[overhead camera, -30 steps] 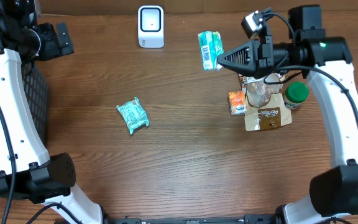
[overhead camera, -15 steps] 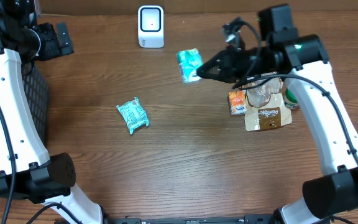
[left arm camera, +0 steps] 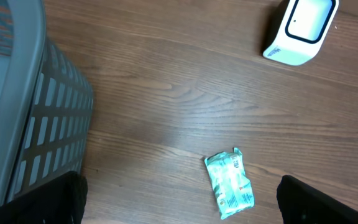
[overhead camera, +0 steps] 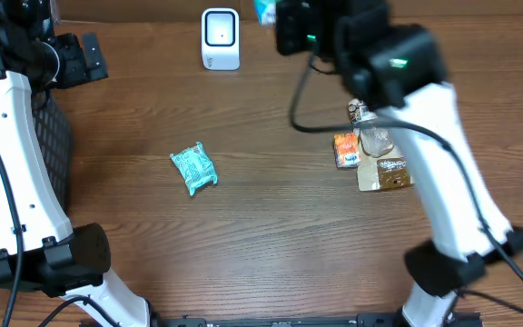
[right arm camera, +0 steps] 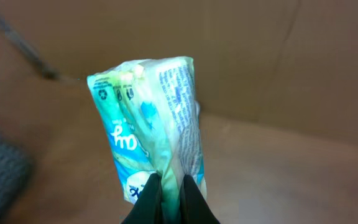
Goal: Scan the item barcode
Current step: 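Raise the teal pack and hold it in front of the scanner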
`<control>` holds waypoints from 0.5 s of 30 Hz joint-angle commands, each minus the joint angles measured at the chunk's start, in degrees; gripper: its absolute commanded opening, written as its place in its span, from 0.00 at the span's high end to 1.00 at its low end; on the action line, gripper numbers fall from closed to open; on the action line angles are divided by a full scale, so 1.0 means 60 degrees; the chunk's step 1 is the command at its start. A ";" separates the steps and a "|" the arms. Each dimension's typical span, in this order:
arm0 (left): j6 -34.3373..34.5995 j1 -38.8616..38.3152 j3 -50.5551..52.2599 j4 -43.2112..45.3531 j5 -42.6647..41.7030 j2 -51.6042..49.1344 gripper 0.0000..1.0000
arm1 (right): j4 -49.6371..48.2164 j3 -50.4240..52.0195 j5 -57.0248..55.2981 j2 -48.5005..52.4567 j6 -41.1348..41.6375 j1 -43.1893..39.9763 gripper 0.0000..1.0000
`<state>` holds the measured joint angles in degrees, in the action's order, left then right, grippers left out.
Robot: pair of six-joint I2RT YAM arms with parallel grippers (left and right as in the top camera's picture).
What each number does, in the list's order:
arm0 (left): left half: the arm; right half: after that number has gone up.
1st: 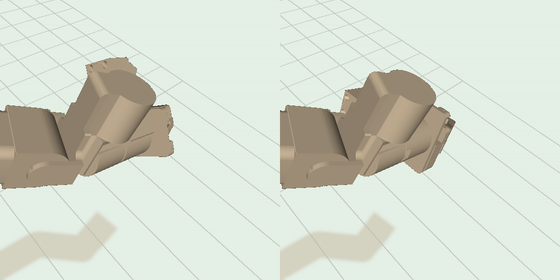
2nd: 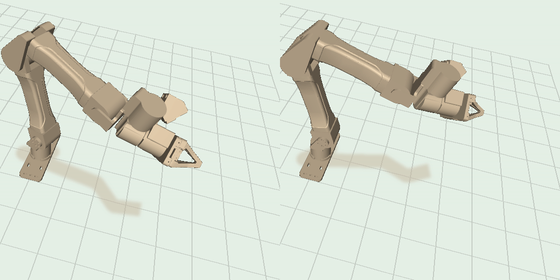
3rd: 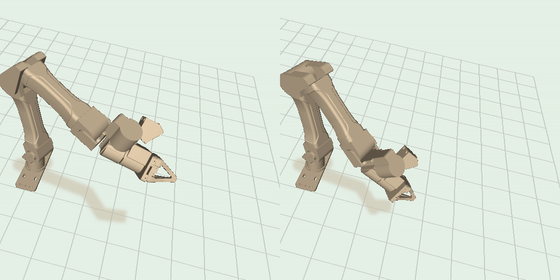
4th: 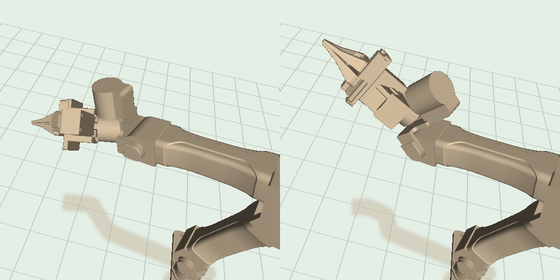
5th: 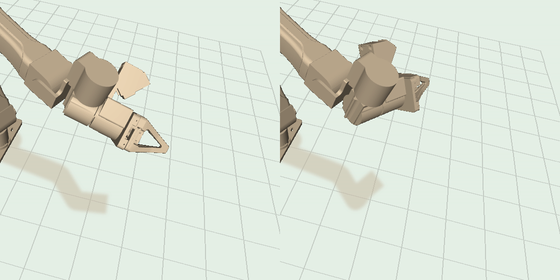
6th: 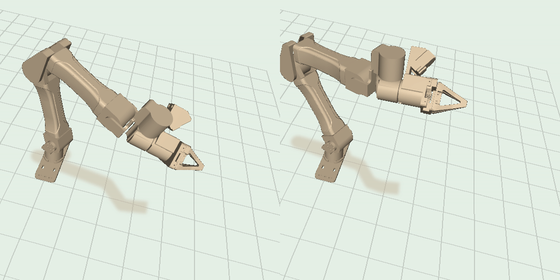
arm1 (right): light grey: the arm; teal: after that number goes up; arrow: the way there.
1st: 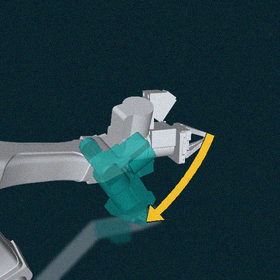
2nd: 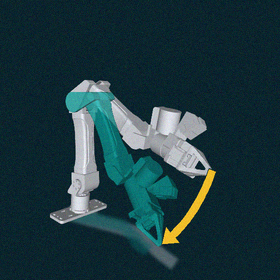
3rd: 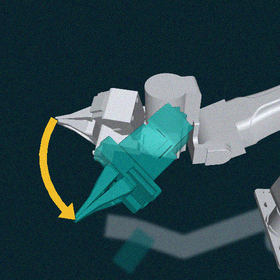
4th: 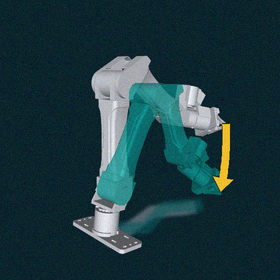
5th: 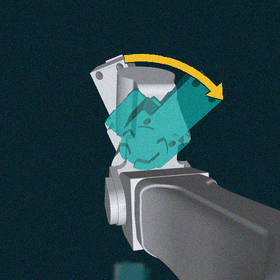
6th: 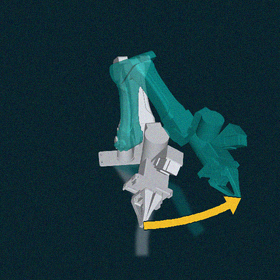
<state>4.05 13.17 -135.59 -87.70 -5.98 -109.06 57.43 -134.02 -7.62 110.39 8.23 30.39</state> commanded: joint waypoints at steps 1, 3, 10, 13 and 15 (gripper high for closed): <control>-0.0142 -0.0011 -0.0080 0.0011 -0.0109 0.0124 0.00 | -0.1290 -0.0015 -0.2994 0.1519 -0.1413 0.0452 0.96; -0.0142 -0.0011 -0.0080 0.0015 -0.0109 0.0124 0.01 | -0.2189 -0.0015 -0.3668 0.2171 -0.2113 0.0557 0.96; -0.0142 -0.0011 -0.0080 0.0011 -0.0109 0.0124 0.00 | -0.5457 0.0022 -0.4120 0.4401 -0.6011 0.0634 0.96; -0.0142 -0.0011 -0.0080 0.0015 -0.0109 0.0124 0.01 | -0.6659 0.0033 -0.4120 0.5147 -0.7144 0.0710 0.96; -0.0142 -0.0011 -0.0080 0.0015 -0.0109 0.0124 0.00 | -0.7337 0.0033 -0.4120 0.5555 -0.7395 0.0743 0.96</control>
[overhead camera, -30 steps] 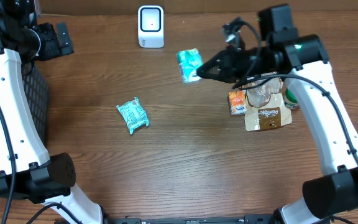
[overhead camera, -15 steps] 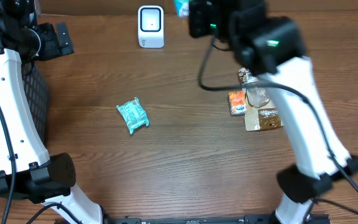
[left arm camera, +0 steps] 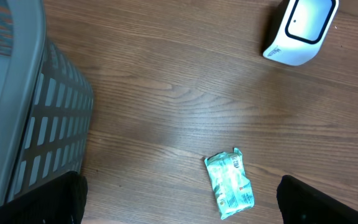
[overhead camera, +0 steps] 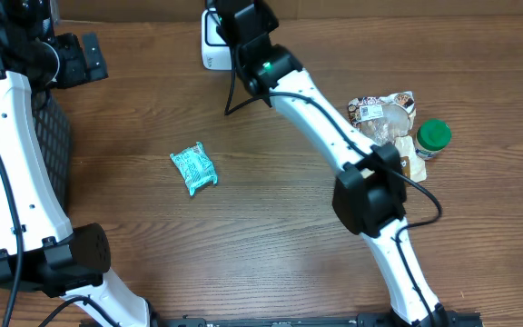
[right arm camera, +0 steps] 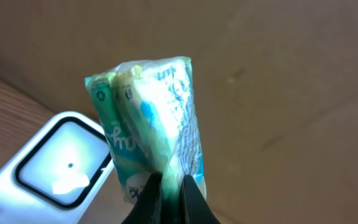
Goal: Scan the item barcode
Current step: 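Raise the teal pack and hold it in front of the scanner, then carry the small teal pack right and set it by the items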
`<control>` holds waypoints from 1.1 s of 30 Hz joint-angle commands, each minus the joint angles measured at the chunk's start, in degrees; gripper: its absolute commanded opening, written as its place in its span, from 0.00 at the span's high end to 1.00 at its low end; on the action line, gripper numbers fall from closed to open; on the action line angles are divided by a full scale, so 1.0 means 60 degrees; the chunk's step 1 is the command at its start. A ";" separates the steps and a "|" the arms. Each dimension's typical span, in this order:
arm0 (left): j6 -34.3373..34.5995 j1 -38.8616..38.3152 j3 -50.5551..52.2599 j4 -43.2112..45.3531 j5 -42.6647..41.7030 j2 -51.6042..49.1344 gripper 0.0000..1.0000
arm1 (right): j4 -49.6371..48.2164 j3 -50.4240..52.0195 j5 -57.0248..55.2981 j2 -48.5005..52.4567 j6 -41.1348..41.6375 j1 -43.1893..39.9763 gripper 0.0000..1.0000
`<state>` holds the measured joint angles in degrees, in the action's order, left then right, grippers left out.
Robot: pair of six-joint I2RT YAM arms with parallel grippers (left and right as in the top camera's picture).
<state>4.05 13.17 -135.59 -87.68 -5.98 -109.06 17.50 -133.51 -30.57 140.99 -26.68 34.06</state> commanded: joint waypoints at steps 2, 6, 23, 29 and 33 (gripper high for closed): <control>-0.0142 -0.0011 -0.0080 0.0011 -0.0109 0.0124 0.00 | -0.1413 -0.0044 -0.0291 0.0852 -0.1800 0.0153 0.96; -0.0142 -0.0011 -0.0080 0.0011 -0.0109 0.0124 0.01 | -0.2051 -0.0040 -0.0288 0.1402 -0.2550 0.0171 0.96; -0.0142 -0.0011 -0.0080 0.0011 -0.0109 0.0124 0.00 | -0.1832 0.0135 0.0517 0.1650 -0.3428 0.0153 0.96; -0.0142 -0.0011 -0.0080 0.0007 -0.0109 0.0124 0.00 | -0.1821 0.0131 0.0423 0.1541 -0.3373 0.0153 0.96; -0.0142 -0.0011 -0.0080 0.0011 -0.0109 0.0124 0.00 | -0.1756 0.0131 0.0444 0.0976 -0.2484 0.0142 0.96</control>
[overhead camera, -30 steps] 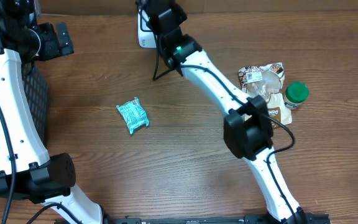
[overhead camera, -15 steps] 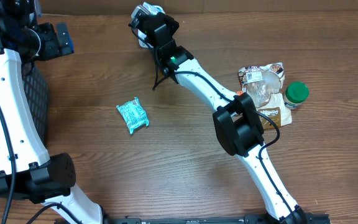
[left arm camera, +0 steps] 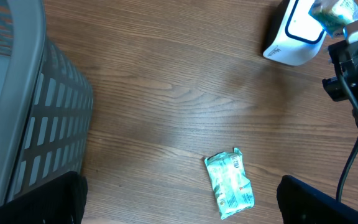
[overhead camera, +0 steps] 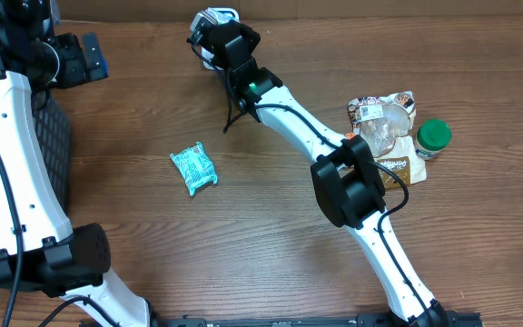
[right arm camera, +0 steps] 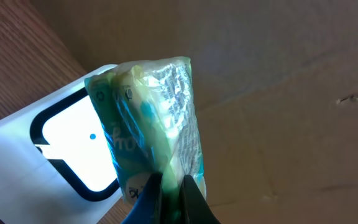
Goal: Scan the item barcode
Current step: 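Carry the small teal pack right and set it by the items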
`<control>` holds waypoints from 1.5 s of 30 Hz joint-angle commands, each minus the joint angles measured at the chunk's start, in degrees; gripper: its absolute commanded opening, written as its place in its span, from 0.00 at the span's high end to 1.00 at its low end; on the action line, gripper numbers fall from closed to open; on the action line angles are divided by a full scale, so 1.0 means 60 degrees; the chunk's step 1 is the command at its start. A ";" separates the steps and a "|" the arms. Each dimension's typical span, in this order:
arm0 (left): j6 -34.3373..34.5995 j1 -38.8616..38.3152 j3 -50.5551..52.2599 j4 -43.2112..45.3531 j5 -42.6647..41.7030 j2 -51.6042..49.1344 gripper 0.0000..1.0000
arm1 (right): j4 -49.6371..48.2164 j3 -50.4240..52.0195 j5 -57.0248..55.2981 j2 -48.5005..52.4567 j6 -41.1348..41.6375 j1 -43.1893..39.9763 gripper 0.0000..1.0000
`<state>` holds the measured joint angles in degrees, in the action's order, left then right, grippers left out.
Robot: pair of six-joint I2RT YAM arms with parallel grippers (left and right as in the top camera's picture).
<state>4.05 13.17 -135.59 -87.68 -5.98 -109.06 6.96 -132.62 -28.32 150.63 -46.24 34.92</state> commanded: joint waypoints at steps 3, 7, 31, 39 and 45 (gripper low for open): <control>-0.0142 -0.0011 -0.0080 0.0007 -0.0106 0.0124 0.00 | 0.0517 -0.0018 0.0375 -0.1286 0.1552 -0.0047 0.96; -0.0142 -0.0011 -0.0080 0.0007 -0.0109 0.0124 0.00 | 0.2175 -0.0018 0.1158 -0.2306 0.2612 -0.0051 0.96; -0.0142 -0.0011 -0.0080 0.0007 -0.0106 0.0124 0.00 | 1.3329 0.2073 0.5599 -0.5635 0.8714 -0.2943 0.96; -0.0142 -0.0011 -0.0080 0.0007 -0.0109 0.0124 0.01 | 1.2145 0.4586 0.6022 -0.5635 0.8743 -0.4331 0.96; -0.0142 -0.0011 -0.0080 0.0011 -0.0109 0.0124 0.00 | 1.1522 0.5479 0.5963 -0.5635 0.8703 -0.4798 0.89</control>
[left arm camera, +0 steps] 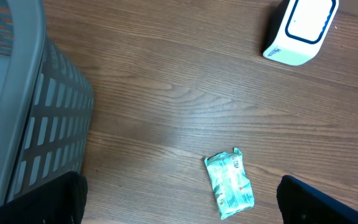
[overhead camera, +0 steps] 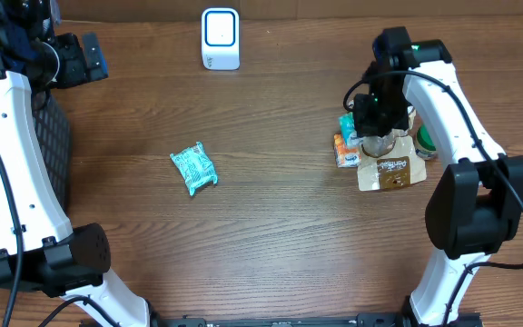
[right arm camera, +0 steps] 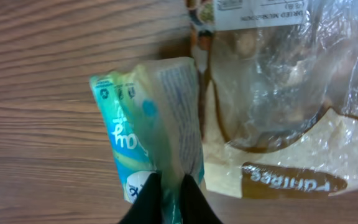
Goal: Scan the item barcode
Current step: 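Carry the small teal pack right and set it by the items, then move the right gripper left to the large teal wipes pack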
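My right gripper (right arm camera: 168, 199) is shut on a teal and green packet (right arm camera: 157, 134), held low over the pile of goods at the table's right. From overhead that held packet (overhead camera: 346, 124) shows just left of the right gripper (overhead camera: 370, 109). The white barcode scanner (overhead camera: 220, 38) stands at the table's back centre, far from the packet, and also shows as scanner (left arm camera: 300, 28). My left gripper (left arm camera: 179, 208) is open, high at the back left, with nothing between its fingers.
A second teal packet (overhead camera: 194, 169) lies left of centre on the table. The pile holds an orange packet (overhead camera: 344, 153), a brown packet (right arm camera: 284, 177), a clear bag (right arm camera: 278, 81) and a green-lidded jar (overhead camera: 425, 141). A grey basket (left arm camera: 17, 112) stands at the left edge.
My right gripper, still shut on the packet, has gone from in front of the scanner at the back to over the pile at the right. The left arm has not moved.
My right gripper held the teal and green packet up near the back, right of the scanner. Then the packet was beside the scanner, then straight in front of its window. Now the packet is over the pile at the right, still held.
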`<control>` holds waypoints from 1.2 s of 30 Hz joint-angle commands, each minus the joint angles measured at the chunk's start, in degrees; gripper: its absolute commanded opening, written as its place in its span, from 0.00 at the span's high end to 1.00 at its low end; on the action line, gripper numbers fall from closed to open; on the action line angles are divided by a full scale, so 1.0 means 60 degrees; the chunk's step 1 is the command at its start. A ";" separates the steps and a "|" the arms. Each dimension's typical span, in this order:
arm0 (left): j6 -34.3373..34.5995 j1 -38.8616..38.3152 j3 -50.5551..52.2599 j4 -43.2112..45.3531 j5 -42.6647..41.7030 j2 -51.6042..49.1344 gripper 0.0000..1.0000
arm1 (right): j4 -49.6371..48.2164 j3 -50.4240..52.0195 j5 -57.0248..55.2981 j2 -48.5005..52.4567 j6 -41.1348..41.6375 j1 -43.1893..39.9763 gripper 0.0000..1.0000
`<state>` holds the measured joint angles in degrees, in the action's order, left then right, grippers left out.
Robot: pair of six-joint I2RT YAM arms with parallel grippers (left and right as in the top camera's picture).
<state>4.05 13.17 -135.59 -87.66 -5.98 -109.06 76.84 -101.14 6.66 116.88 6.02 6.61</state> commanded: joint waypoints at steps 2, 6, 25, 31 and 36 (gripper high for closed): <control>-0.0142 -0.0011 -0.0080 0.0004 -0.0109 0.0124 0.00 | -0.0113 0.0244 0.0113 -0.0011 -0.0007 -0.0171 0.79; -0.0142 -0.0011 -0.0080 0.0007 -0.0109 0.0124 0.01 | -0.0117 0.0226 0.0113 -0.0011 -0.0007 -0.0204 0.64; -0.0142 -0.0011 -0.0080 0.0004 -0.0109 0.0124 0.01 | -0.0127 -0.2310 0.2936 0.0036 0.0000 0.1654 0.57; -0.0142 -0.0011 -0.0080 0.0004 -0.0106 0.0124 0.00 | -0.1792 -0.1927 0.2907 0.0780 0.1104 0.3461 0.53; -0.0142 -0.0011 -0.0080 0.0004 -0.0109 0.0124 0.00 | -0.2852 -0.1606 0.2911 0.1461 0.2317 0.4619 0.51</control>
<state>4.05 13.17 -135.59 -87.68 -5.98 -109.06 61.95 -112.33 23.55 122.61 13.41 30.89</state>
